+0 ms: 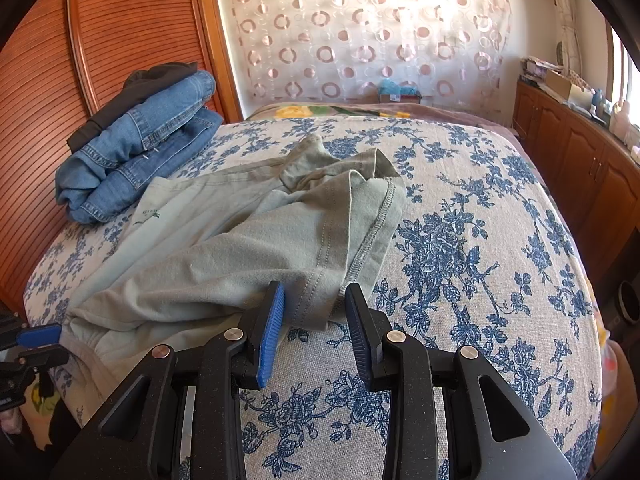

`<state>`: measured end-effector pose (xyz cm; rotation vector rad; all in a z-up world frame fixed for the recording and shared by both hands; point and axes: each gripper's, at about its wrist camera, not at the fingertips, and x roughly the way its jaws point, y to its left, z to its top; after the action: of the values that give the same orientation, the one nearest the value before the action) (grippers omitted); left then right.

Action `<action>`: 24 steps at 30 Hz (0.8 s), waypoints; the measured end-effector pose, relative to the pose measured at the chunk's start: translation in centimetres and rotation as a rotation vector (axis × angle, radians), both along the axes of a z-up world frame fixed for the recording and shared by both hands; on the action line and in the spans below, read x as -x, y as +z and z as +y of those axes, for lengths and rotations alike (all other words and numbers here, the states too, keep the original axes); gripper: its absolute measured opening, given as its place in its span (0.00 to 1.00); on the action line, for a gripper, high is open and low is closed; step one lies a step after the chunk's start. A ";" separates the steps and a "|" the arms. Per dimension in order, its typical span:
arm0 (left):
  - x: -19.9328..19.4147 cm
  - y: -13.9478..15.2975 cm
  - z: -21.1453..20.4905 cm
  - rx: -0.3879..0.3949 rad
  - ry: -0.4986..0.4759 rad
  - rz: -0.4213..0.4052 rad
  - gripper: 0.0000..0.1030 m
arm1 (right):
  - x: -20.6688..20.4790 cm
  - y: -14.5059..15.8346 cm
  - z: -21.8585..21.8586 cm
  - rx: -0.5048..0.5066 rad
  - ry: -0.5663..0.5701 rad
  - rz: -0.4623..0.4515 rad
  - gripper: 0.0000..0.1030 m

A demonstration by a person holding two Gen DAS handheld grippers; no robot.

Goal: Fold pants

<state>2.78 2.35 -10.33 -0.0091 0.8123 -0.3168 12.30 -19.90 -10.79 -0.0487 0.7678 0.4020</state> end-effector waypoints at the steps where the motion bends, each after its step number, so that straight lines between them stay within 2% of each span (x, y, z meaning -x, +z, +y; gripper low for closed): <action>1: -0.2 -0.1 -0.2 -0.007 -0.003 0.002 0.21 | 0.0 0.0 0.0 0.001 0.000 0.000 0.30; 6: -1.2 -0.8 0.1 -0.016 0.026 0.036 0.21 | 0.0 0.0 0.0 -0.001 0.000 0.000 0.30; 14: -1.3 -1.0 -0.1 -0.028 0.024 0.029 0.21 | -0.1 0.1 -0.2 -0.017 0.007 0.012 0.30; 17: -1.4 -1.1 -0.1 -0.020 0.024 0.027 0.21 | -0.1 0.2 -0.3 0.001 0.014 0.015 0.39; 24: -1.2 -1.1 0.3 0.010 0.022 0.011 0.19 | -0.3 0.3 -0.9 -0.007 0.030 0.055 0.41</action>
<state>3.98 2.64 -11.44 -0.0288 0.8212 -0.3002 12.58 -20.83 -10.51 -0.0429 0.8210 0.4360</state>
